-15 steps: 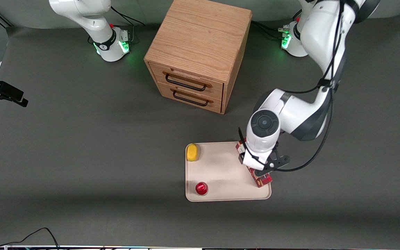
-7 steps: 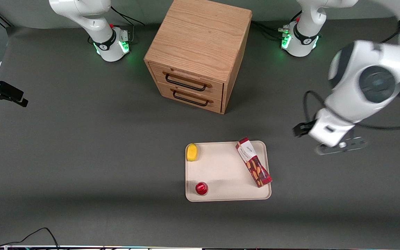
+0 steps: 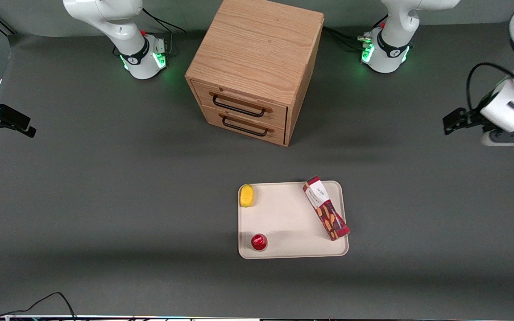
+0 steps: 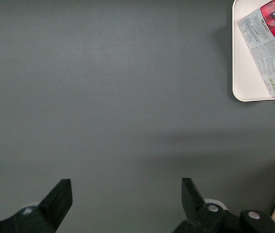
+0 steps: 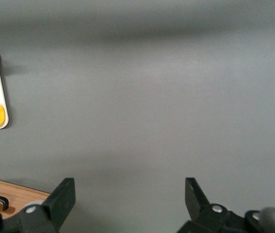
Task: Place red cookie box on tray
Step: 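Open the left gripper, release the box, and withdraw the arm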
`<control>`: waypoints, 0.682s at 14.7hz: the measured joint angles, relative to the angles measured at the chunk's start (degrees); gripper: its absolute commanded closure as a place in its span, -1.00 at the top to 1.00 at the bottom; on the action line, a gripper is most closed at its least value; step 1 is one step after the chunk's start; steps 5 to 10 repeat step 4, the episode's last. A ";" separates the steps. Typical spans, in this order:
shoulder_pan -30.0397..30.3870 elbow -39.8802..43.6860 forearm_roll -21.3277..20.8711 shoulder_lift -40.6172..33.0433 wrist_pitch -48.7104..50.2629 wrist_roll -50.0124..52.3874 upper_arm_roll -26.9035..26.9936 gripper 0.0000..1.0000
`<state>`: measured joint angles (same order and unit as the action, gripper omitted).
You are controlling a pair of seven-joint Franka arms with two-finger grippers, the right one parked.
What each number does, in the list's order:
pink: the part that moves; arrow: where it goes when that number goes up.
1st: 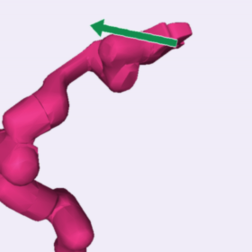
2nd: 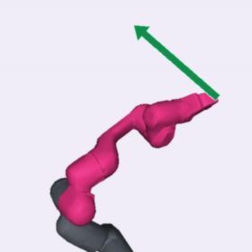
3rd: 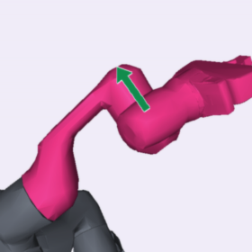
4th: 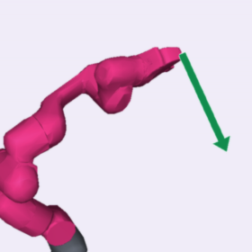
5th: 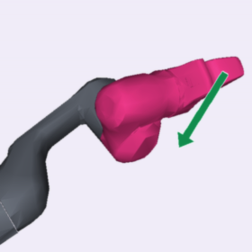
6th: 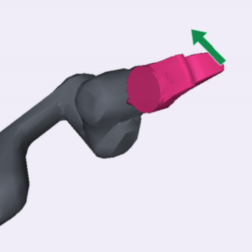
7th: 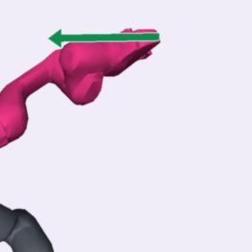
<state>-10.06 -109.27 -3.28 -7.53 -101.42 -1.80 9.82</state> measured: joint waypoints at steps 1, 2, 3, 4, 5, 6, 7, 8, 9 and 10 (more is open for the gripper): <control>0.00 0.09 0.00 -0.82 0.04 -1.65 1.15 1.00; 0.00 0.46 0.00 -1.37 0.36 -2.53 1.85 1.00; 0.00 1.10 0.00 -1.62 0.98 -2.87 2.08 1.00; -0.03 1.98 0.00 -1.62 1.91 -2.88 2.05 1.00; -0.03 1.98 0.00 -1.62 1.91 -2.88 2.05 1.00; -0.03 1.98 0.00 -1.62 1.91 -2.88 2.05 1.00; -0.03 1.98 0.00 -1.62 1.91 -2.88 2.05 1.00; -0.03 1.98 0.00 -1.62 1.91 -2.88 2.05 1.00; -0.03 1.98 0.00 -1.62 1.91 -2.88 2.05 1.00; -0.03 1.98 0.00 -1.62 1.91 -2.88 2.05 1.00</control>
